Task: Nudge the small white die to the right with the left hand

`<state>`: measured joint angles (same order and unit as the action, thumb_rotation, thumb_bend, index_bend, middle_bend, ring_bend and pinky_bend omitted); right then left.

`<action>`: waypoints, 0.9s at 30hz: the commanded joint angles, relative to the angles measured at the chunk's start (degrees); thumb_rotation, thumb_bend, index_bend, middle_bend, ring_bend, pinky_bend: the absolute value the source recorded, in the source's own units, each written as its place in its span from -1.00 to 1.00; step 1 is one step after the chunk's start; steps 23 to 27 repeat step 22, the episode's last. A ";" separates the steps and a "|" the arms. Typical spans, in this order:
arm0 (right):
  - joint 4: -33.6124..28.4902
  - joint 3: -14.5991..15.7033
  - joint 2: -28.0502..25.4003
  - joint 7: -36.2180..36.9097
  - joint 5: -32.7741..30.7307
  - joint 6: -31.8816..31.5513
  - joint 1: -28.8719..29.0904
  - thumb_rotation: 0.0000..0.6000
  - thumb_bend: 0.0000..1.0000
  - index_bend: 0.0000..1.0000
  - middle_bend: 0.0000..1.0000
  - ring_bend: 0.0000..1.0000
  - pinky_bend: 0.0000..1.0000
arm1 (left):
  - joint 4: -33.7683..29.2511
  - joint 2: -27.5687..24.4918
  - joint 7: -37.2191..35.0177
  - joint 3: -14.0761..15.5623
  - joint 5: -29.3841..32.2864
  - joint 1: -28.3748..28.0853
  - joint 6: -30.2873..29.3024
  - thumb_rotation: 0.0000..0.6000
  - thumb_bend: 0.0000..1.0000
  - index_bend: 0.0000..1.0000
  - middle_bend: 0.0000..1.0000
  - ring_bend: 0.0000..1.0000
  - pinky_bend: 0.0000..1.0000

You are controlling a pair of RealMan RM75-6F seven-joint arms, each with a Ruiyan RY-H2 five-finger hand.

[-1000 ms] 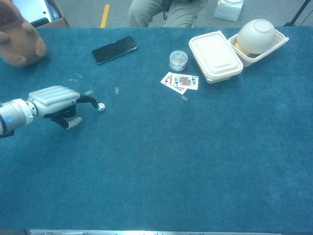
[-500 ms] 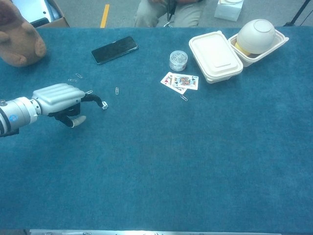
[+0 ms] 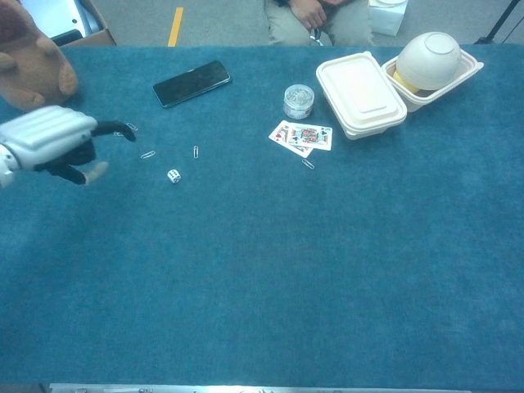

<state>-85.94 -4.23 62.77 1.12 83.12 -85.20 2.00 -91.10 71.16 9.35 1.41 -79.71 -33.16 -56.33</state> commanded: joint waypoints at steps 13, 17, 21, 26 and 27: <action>-2.78 -0.15 -0.43 -2.55 0.71 -1.98 -0.68 1.00 -0.99 -0.69 -0.70 -0.96 -0.64 | -1.90 -5.62 0.04 -0.60 -2.62 15.54 -25.49 1.00 -0.05 -0.60 -0.40 -0.56 -0.47; -3.86 0.03 -0.94 -3.04 1.02 -2.80 -1.21 1.00 -0.99 -0.69 -0.70 -0.96 -0.64 | -0.80 -5.30 -1.94 -0.53 -4.13 18.49 -29.87 1.00 -0.05 -0.60 -0.50 -0.64 -0.62; -4.43 0.12 -1.06 -3.29 1.15 -3.13 -1.47 1.00 -0.99 -0.69 -0.70 -0.96 -0.64 | -0.30 -5.10 -2.34 0.02 -4.89 20.78 -31.97 1.00 -0.06 -0.60 -0.50 -0.64 -0.64; -4.57 0.16 -1.03 -3.36 1.27 -3.18 -1.49 1.00 -0.99 -0.69 -0.70 -0.96 -0.64 | -0.28 -5.16 -2.50 0.06 -4.82 21.27 -32.16 1.00 -0.06 -0.60 -0.50 -0.64 -0.64; -4.57 0.16 -1.03 -3.36 1.27 -3.18 -1.49 1.00 -0.99 -0.69 -0.70 -0.96 -0.64 | -0.28 -5.16 -2.50 0.06 -4.82 21.27 -32.16 1.00 -0.06 -0.60 -0.50 -0.64 -0.64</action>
